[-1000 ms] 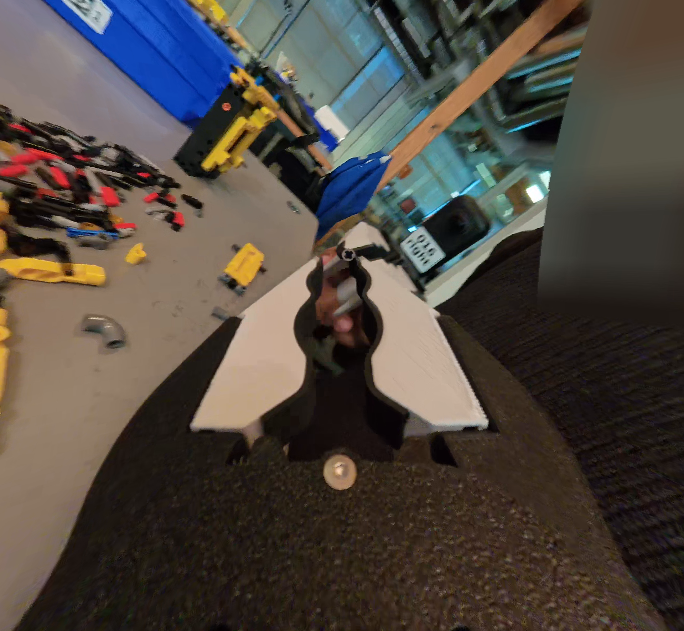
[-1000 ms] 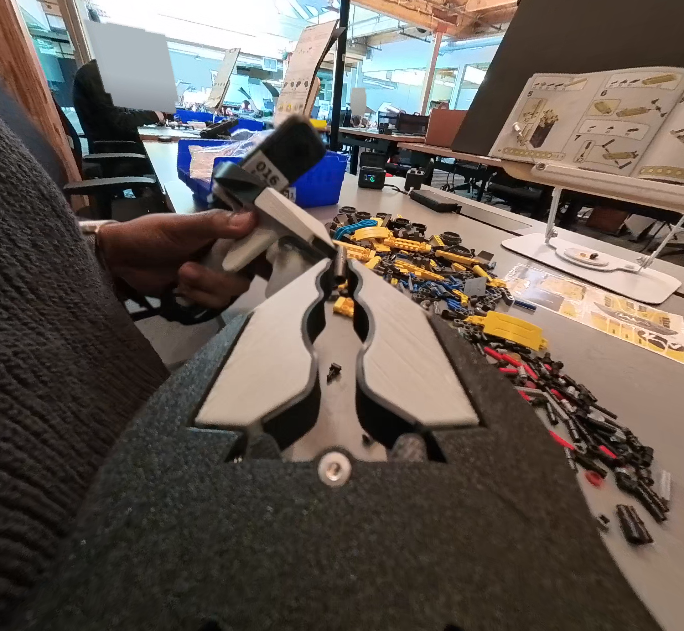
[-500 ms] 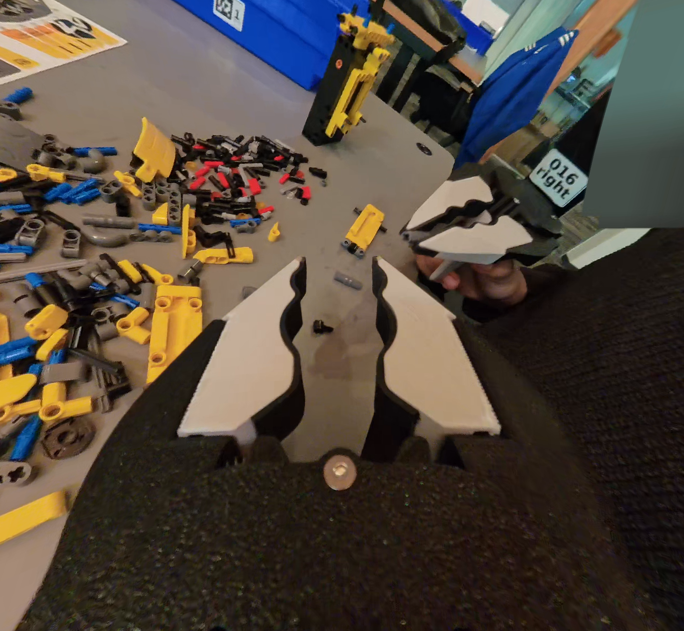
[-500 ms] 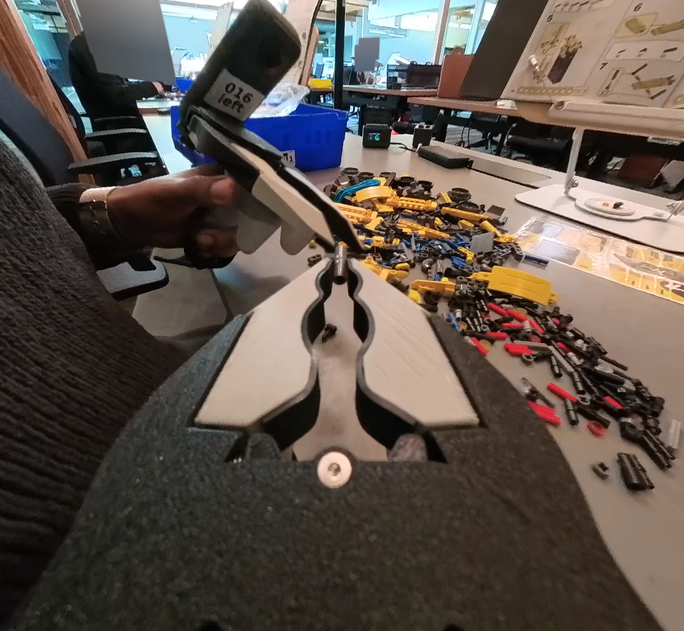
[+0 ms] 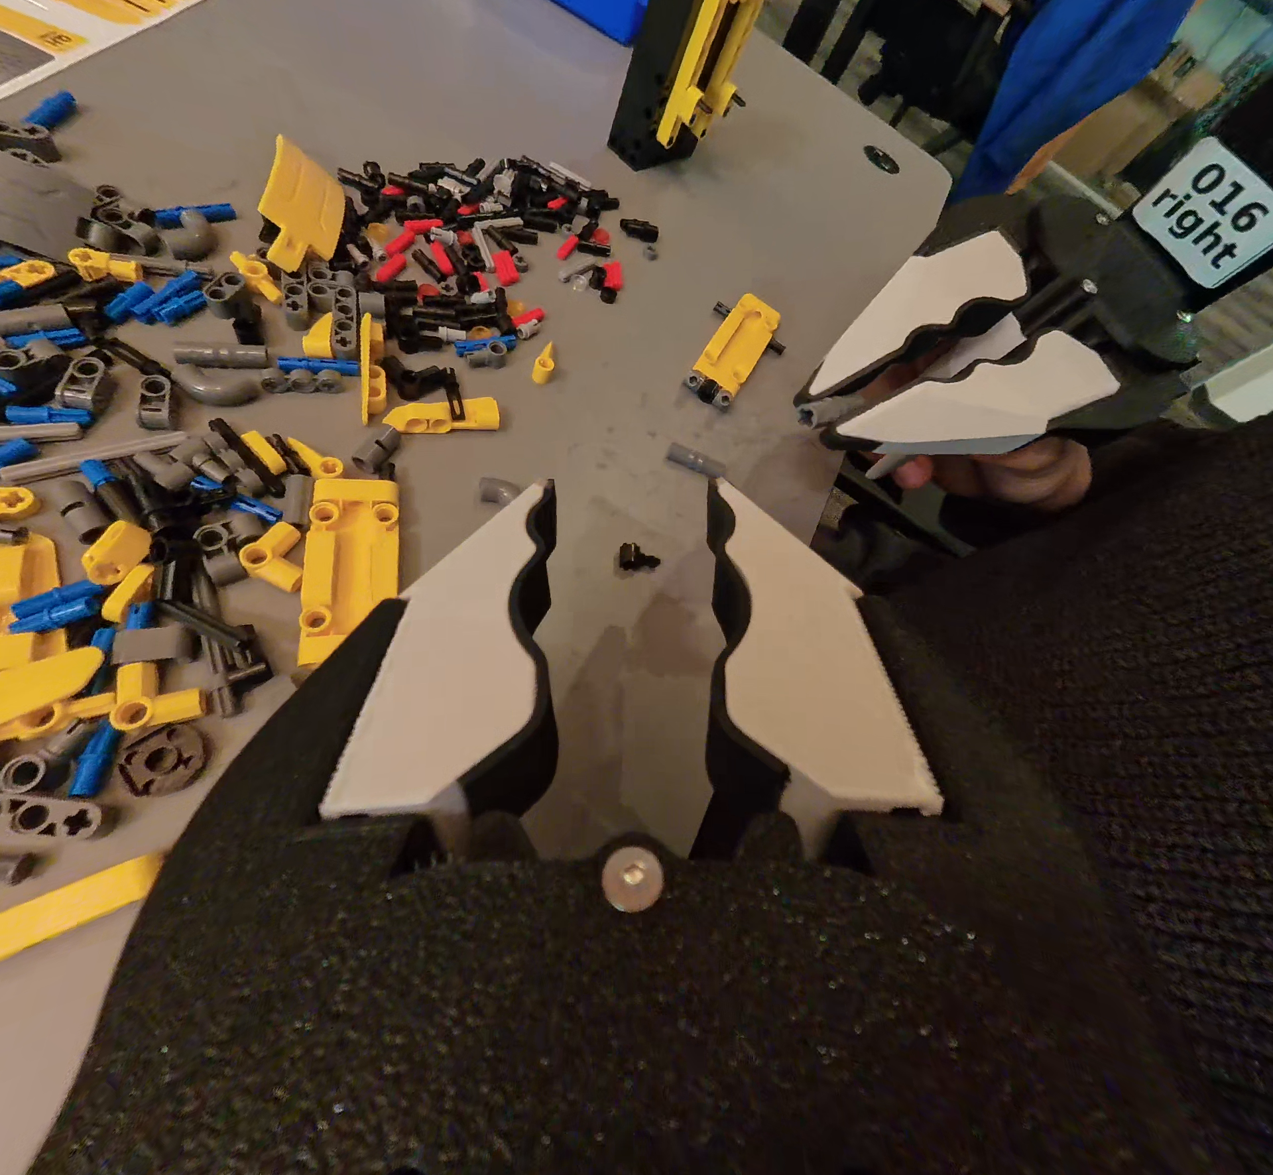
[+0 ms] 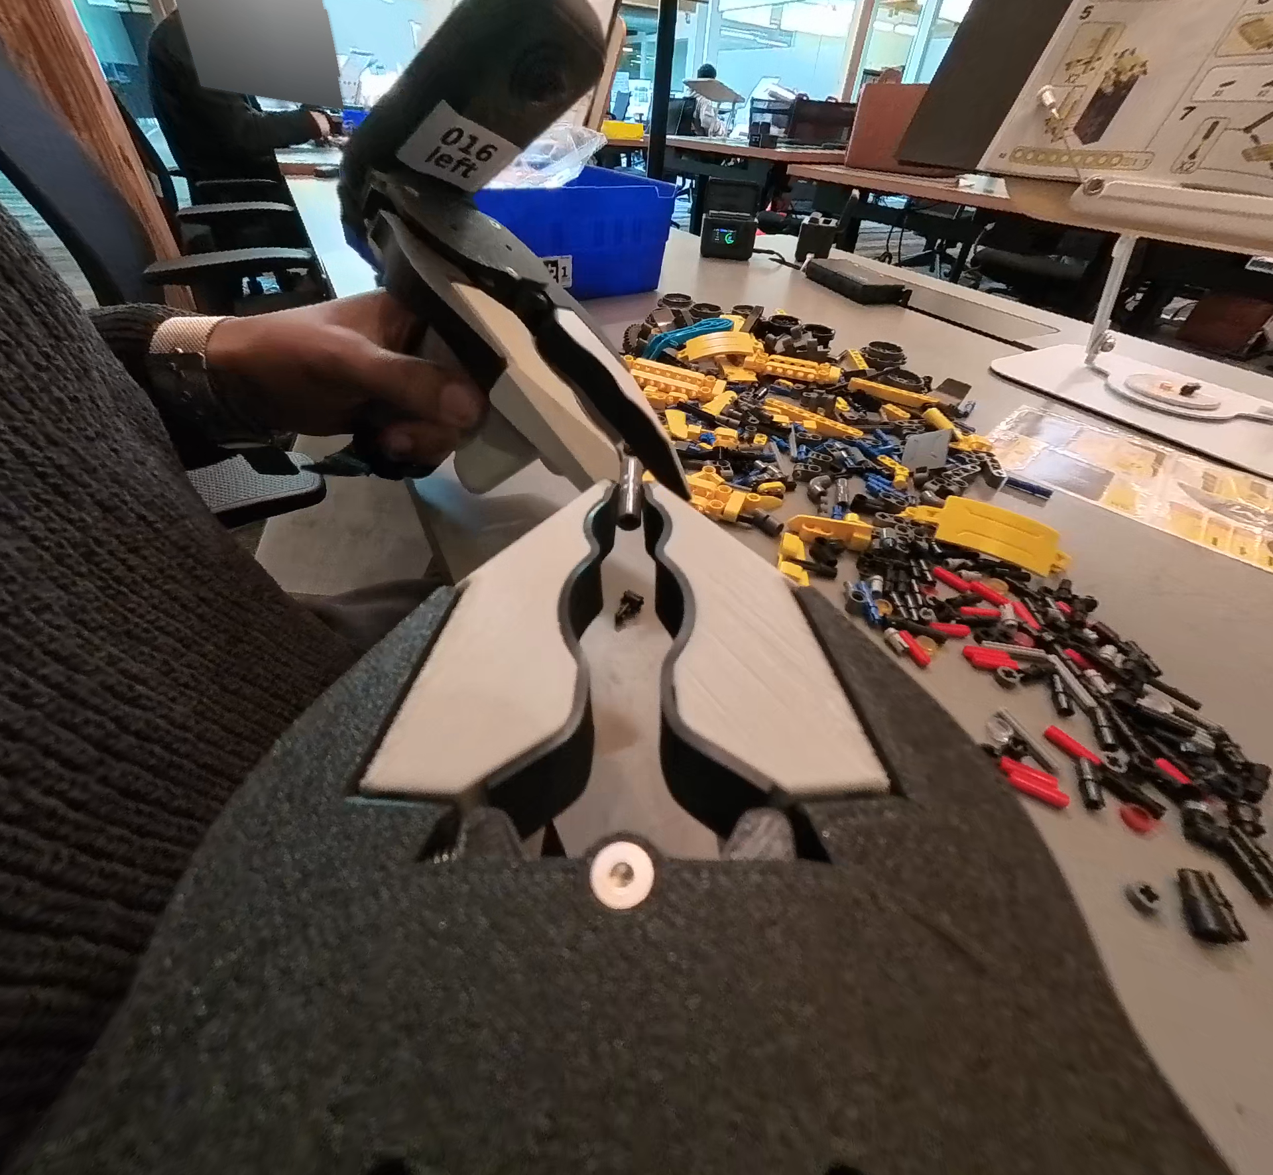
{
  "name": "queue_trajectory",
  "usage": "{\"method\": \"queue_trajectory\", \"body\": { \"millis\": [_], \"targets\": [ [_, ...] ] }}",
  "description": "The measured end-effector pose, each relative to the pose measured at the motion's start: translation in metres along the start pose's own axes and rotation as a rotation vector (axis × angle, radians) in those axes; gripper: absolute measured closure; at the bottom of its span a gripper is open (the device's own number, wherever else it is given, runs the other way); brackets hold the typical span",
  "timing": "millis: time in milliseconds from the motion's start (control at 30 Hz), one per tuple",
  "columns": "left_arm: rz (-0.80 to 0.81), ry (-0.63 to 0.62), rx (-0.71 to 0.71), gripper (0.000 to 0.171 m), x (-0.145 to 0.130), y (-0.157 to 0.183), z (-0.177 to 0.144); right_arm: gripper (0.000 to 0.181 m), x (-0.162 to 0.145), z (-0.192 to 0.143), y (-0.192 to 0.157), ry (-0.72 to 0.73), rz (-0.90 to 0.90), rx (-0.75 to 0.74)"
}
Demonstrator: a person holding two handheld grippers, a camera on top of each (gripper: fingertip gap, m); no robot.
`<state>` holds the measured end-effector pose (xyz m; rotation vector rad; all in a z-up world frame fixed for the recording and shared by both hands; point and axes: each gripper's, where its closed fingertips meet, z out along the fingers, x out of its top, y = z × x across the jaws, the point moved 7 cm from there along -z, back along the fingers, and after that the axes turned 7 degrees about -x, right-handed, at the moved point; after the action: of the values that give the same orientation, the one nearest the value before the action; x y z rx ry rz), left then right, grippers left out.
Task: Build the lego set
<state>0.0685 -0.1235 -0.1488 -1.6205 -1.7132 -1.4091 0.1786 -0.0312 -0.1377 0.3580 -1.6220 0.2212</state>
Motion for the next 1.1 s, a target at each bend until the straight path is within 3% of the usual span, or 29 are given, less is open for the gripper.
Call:
{"method": "queue_trajectory", "body": {
  "millis": [400,633,867,967,1100],
  "targets": [
    [0.039,-0.096,0.023,0.128,-0.009,0.01,0.019,0.175,0.0,-0.011,0.009,-0.024,-0.055,-0.031],
    [0.042,-0.166,0.037,0.128,-0.017,0.015,0.021,0.174,0.0,-0.017,0.017,-0.018,0.002,-0.034],
    [-0.014,-0.222,-0.049,0.128,-0.027,0.027,0.016,0.175,-0.004,-0.017,0.019,-0.046,0.016,-0.038],
    [-0.025,-0.211,-0.082,0.129,-0.026,0.032,0.011,0.175,-0.004,-0.017,0.02,-0.052,0.022,-0.038],
    [0.029,-0.155,0.018,0.128,-0.021,0.019,0.007,0.175,-0.004,-0.016,0.021,-0.059,0.024,-0.035]
  ]
}}
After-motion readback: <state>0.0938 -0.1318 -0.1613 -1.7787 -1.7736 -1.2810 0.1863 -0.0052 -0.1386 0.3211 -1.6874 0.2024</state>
